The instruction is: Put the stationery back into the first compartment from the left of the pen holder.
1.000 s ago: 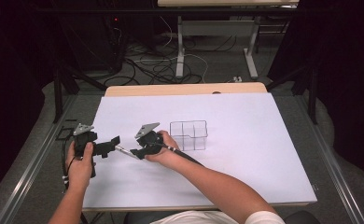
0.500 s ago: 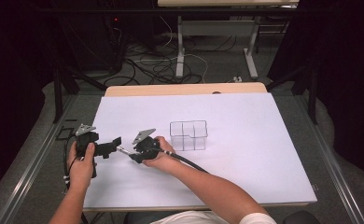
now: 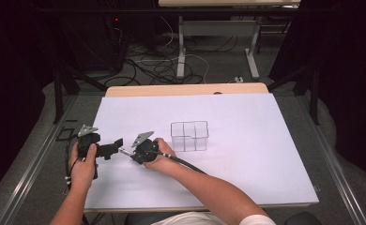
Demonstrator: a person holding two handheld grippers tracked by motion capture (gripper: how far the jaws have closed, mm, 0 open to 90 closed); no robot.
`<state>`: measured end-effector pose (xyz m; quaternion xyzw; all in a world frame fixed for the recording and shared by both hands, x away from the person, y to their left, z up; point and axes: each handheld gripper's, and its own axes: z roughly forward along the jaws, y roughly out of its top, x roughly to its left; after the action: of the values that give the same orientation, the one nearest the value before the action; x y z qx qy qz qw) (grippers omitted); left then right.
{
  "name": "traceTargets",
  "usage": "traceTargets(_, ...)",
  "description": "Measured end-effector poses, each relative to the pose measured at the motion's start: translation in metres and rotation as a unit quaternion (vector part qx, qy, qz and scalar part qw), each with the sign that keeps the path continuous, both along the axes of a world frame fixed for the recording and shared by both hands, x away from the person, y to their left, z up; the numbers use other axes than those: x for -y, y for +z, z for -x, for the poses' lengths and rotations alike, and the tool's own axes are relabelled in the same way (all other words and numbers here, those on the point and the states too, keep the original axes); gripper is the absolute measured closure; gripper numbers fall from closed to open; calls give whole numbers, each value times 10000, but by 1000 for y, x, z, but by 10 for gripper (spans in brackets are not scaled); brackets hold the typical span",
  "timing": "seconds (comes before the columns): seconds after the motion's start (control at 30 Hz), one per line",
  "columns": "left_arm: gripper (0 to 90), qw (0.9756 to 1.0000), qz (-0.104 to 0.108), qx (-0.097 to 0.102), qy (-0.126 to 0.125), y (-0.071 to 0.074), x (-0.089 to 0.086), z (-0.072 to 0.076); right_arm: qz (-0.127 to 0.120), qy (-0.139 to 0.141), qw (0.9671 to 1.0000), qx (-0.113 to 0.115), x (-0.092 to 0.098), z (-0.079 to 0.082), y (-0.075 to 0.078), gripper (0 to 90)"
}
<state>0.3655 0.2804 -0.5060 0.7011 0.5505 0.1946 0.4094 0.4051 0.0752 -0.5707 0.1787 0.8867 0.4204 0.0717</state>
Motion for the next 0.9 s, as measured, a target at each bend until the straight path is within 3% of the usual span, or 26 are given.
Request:
traceTargets(0.33,5,10000,-11,-5,-5,0,0,0,15,-99,9999,13,-1,2,0,805)
traceTargets(0.57,5,10000,3,29,-16,0,-1,0,38,-77,9996,268,-1,7,1,806)
traceTargets(0.63,5,10000,-4,40,-26,1,-1,1,62,-71,9997,245,1,10,2,807)
traceTargets(0.9,5,9999,-2,98,-60,3,1,1,56,184,9984,539,14,23,18,807)
